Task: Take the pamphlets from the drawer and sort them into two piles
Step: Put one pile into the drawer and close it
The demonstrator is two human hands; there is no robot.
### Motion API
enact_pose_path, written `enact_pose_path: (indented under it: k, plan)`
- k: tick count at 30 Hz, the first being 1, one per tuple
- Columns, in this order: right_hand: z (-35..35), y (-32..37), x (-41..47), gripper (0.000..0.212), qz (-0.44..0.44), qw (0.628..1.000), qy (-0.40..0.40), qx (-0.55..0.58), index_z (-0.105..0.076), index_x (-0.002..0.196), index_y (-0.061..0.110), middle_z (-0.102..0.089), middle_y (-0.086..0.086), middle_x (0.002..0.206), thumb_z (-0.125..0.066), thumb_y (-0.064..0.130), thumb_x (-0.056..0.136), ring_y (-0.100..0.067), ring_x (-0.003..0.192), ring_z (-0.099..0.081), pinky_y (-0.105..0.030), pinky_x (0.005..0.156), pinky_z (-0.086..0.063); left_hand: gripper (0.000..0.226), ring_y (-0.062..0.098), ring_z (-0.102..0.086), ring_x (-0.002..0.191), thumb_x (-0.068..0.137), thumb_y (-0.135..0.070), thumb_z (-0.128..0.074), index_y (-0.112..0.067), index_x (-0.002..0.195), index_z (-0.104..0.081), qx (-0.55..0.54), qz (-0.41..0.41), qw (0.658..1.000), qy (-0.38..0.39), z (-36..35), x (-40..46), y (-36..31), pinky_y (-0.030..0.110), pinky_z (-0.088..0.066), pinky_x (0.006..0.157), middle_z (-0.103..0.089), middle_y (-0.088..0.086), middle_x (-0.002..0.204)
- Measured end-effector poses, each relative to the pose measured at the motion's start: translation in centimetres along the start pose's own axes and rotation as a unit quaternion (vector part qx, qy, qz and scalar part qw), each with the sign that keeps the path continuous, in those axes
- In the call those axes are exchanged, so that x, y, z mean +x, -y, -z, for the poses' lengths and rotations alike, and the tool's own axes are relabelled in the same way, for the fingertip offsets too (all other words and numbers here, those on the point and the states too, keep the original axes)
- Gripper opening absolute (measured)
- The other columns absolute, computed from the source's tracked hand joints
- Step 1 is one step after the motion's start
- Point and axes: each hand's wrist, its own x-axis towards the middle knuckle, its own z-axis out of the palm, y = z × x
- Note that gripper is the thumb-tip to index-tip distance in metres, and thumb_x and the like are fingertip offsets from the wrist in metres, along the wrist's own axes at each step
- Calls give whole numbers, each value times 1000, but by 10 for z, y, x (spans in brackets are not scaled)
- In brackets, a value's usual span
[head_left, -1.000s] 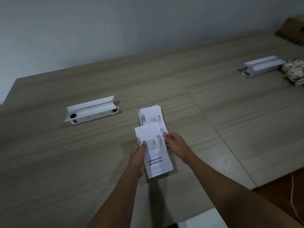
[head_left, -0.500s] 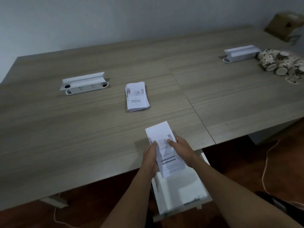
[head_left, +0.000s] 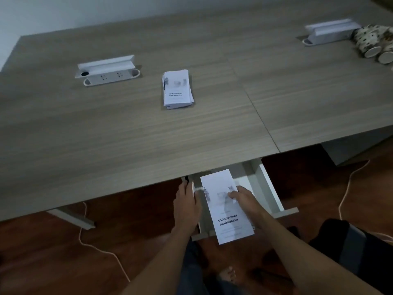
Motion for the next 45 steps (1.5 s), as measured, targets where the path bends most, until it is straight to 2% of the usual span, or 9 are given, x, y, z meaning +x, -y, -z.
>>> enact_pose_path:
  k: [2,4,12,17,23,28,38,41,45]
  plan:
    - [-1,-4,4,18,-1,1000,3,-16,-65,101,17,-72,-8,103,-55,26,88,-29,91,-71,-38,76,-54,57,26,-17,159,110,-28,-33,-16,164,-21,53,-12,998,30,-6,-2,9,43,-35,118,-14,5,173]
    - [-3,-3,8,22,0,1000,5,-29,-63,103,14,-71,-9,104,-52,24,86,-29,91,-70,-36,74,-52,61,21,1,162,111,-28,-26,-16,166,-4,97,-28,994,38,-11,-6,17,36,-29,123,3,0,175]
    - [-10,6,40,19,0,1000,0,-13,-62,102,20,-71,-4,97,-51,13,90,-18,78,-69,-28,59,-52,62,20,8,161,111,-25,-21,-11,164,9,116,-56,989,68,-33,-10,36,32,-21,127,16,3,173]
    - [-18,-1,55,30,16,998,-3,-66,-55,123,15,-65,-2,104,-51,11,94,-22,92,-65,-33,74,-52,65,21,13,160,110,-23,-22,-11,162,14,142,-83,985,56,-40,-12,41,30,-22,127,19,4,172]
    - [-37,-22,62,50,4,981,32,-191,-37,147,11,-53,-15,140,-49,11,98,-32,122,-55,-39,101,-46,71,23,15,160,107,-16,-28,-13,161,17,159,-89,982,57,-40,-13,43,32,-16,129,24,4,170]
    - [-43,-29,59,62,18,958,15,-285,-32,152,4,-45,-20,146,-55,14,95,-34,131,-49,-37,106,-43,77,25,19,159,105,-13,-30,-15,153,30,169,-92,979,62,-38,-16,41,33,-14,130,30,5,168]
    - [-52,-37,48,77,36,884,-26,-466,-19,153,0,-32,-20,146,-53,38,96,-34,131,-38,-40,104,-41,78,25,15,159,105,-14,-32,-14,155,27,184,-78,976,90,-36,-14,39,33,-22,128,28,6,169]
    - [-47,-39,37,81,67,863,-47,-498,-15,154,0,-33,-19,148,-52,42,96,-33,130,-41,-40,104,-40,69,24,5,161,108,-22,-30,-12,164,9,183,-75,974,106,-23,-11,32,32,-22,127,16,6,173]
    - [-35,-35,21,62,163,848,3,-504,-31,152,11,-40,-13,145,-45,42,100,-28,129,-44,-37,106,-39,55,26,-40,148,105,-19,-40,-11,159,-34,160,-130,976,74,11,1,16,33,-34,119,-31,11,166]
